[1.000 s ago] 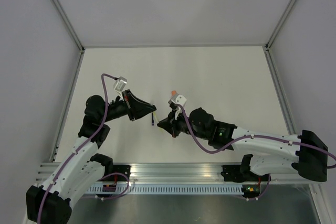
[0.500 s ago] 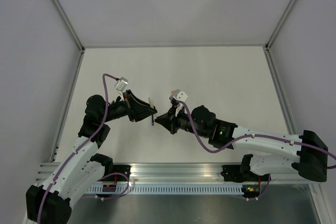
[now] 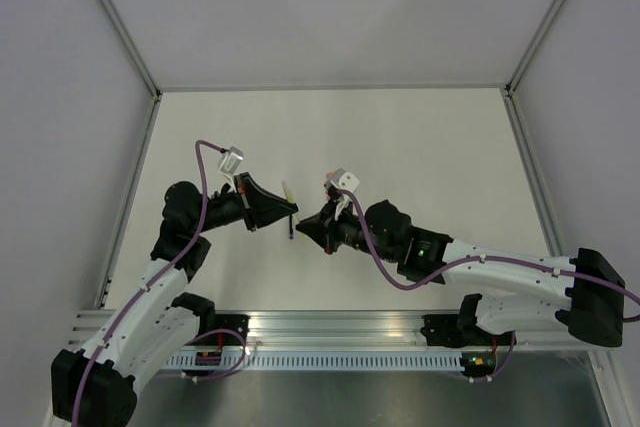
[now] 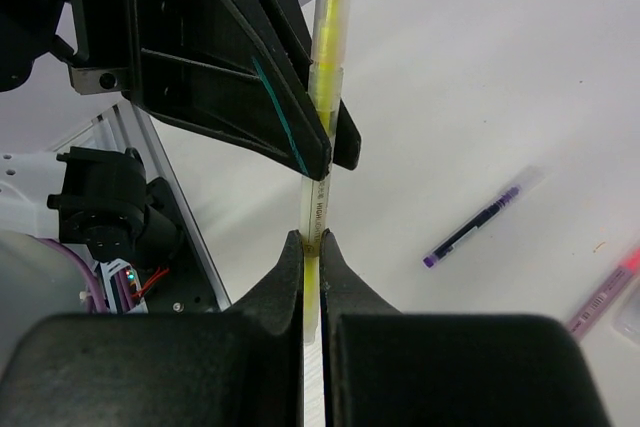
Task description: Insert the pens into the pen caps
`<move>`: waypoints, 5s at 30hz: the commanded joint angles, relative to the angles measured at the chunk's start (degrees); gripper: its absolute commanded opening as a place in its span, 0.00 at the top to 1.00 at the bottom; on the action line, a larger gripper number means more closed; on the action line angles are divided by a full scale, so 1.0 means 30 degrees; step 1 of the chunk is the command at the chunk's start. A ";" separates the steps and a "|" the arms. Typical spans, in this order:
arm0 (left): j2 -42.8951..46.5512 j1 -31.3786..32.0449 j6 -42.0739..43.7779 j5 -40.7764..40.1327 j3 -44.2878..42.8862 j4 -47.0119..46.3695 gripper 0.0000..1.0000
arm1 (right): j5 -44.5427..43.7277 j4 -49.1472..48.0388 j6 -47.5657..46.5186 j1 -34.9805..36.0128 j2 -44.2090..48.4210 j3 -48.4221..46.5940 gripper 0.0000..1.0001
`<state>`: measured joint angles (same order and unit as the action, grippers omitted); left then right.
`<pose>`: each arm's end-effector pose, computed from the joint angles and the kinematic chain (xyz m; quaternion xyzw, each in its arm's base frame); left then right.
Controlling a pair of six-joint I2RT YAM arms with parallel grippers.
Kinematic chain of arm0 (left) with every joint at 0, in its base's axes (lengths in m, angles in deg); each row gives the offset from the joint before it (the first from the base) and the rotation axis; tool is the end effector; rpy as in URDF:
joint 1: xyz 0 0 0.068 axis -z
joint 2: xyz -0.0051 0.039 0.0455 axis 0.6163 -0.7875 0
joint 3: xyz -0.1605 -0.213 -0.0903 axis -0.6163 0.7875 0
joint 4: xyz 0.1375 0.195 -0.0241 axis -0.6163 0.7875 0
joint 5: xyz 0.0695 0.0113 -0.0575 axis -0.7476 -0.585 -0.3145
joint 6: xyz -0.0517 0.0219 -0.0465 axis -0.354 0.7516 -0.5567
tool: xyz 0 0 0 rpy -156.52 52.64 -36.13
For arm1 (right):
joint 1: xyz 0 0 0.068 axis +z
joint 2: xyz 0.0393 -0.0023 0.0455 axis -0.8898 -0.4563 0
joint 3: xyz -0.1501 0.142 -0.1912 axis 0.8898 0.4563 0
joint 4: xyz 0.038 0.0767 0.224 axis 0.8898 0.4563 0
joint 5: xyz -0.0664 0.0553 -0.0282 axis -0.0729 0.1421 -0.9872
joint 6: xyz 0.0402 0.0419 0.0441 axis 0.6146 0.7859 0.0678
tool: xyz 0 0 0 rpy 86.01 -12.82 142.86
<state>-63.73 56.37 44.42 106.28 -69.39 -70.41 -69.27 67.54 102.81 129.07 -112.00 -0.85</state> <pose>0.1421 -0.0976 0.3117 0.2008 0.6604 -0.5830 0.4286 0.1155 0.2509 0.3140 -0.2890 0.6963 0.4158 0.5087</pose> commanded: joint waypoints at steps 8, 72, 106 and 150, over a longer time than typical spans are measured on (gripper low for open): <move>0.0159 0.0102 -0.1173 0.0740 0.0121 -0.1071 0.98 | 0.1489 -0.0456 -0.0032 -0.0011 -0.0686 -0.0924 0.60; 0.1331 0.0102 -0.1847 -0.1574 -0.1169 0.0423 0.98 | 0.2283 0.0128 0.0760 -0.0011 -0.0189 -0.0951 1.00; -0.1538 0.0541 -0.2786 -0.2424 0.1122 -0.1752 0.85 | 0.6086 0.1654 -0.0794 -0.4552 -0.6047 -0.7489 1.00; 0.4496 0.0483 0.2459 -1.6107 0.2113 0.7689 0.00 | -0.2817 1.1645 1.0223 -0.5197 -1.4459 -0.9509 0.71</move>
<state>-49.85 57.77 49.69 57.19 -62.99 -45.89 -76.42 99.08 132.25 113.26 -158.10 -30.27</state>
